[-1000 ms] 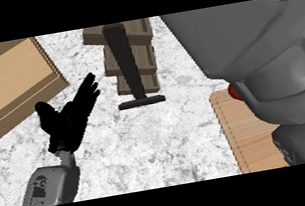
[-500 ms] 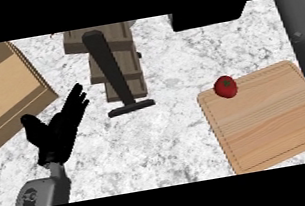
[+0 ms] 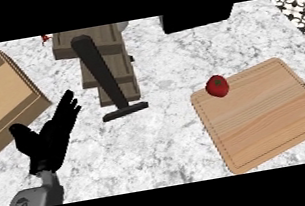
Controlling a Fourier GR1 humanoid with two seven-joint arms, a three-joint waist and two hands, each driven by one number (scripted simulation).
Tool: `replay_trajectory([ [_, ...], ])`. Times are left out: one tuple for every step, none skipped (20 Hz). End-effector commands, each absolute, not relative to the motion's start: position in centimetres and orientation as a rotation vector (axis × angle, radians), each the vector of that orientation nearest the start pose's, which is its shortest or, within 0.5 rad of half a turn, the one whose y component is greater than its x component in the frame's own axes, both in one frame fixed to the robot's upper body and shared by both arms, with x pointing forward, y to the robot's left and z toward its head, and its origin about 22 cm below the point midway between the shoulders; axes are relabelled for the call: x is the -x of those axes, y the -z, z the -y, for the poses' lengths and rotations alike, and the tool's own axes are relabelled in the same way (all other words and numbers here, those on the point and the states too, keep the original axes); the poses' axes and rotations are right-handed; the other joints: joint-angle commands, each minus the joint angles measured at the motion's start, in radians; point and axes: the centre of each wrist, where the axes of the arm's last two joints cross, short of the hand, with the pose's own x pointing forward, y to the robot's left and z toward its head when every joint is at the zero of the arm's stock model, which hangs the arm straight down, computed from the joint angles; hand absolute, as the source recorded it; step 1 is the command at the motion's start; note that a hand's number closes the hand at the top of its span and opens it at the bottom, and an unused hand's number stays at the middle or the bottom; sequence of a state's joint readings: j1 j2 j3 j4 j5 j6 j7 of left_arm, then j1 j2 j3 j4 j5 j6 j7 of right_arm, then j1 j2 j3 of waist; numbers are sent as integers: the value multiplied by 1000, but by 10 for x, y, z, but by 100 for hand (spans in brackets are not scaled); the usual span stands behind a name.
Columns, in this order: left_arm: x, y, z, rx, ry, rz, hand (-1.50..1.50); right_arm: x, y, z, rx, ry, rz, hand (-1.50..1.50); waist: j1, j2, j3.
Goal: Pick the bell pepper from the cutting board and place it in the tiered basket
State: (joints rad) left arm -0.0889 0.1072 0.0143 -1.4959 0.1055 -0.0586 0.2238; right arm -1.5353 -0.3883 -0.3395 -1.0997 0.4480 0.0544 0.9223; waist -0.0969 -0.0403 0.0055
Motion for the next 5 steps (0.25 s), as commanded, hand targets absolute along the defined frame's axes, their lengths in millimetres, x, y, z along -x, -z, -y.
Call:
replay_trajectory([
  [-257,-7,-254,34,58,1351,0,-333,-457,250,572,-76,1664,-150,-14,-4,2],
  [-254,0,-249,48,68,1355,0,-314,-469,258,589,-75,1680,-150,5,5,-1],
  [-262,-13,-243,63,54,1358,0,-308,-460,279,587,-63,1691,-150,-1,5,1],
  [-264,-13,-253,34,62,1350,0,-296,-461,287,588,-77,1697,-150,-6,6,0],
  [-270,-16,-239,51,58,1367,0,-289,-455,298,610,-91,1677,-150,5,13,-1],
])
